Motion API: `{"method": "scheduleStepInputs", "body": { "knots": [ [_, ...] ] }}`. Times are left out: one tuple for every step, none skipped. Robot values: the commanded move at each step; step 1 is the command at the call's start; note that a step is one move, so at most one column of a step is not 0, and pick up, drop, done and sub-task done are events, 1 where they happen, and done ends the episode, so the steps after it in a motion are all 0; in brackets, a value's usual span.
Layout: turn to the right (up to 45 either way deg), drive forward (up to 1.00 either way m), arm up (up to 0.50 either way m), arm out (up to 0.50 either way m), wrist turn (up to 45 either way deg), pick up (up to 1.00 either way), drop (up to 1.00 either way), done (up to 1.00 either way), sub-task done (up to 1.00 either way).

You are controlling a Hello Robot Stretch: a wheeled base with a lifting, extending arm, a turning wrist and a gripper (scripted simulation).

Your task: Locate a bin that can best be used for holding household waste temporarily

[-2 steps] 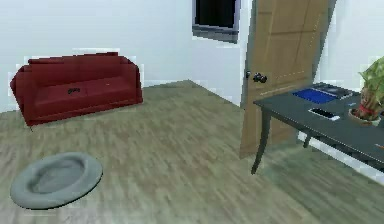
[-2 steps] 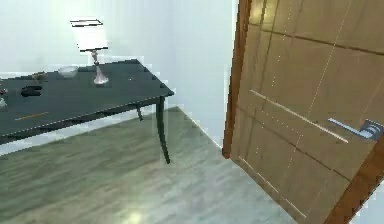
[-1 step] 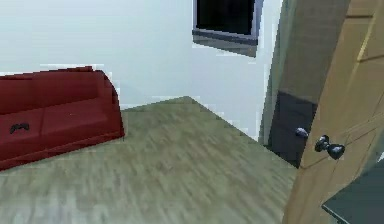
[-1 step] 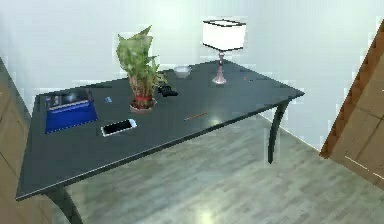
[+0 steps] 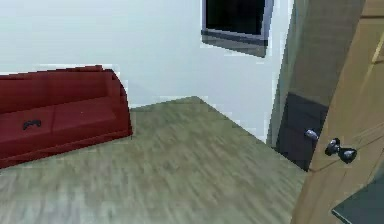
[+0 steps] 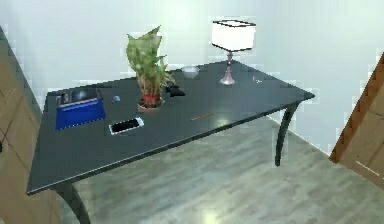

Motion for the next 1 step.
{"method": "scheduleStepInputs", "body": {
  "knots": [
    [0.0,0.65,0.0,0.0,0.0,0.0,0.0,0.0,0.0]
  ]
}}
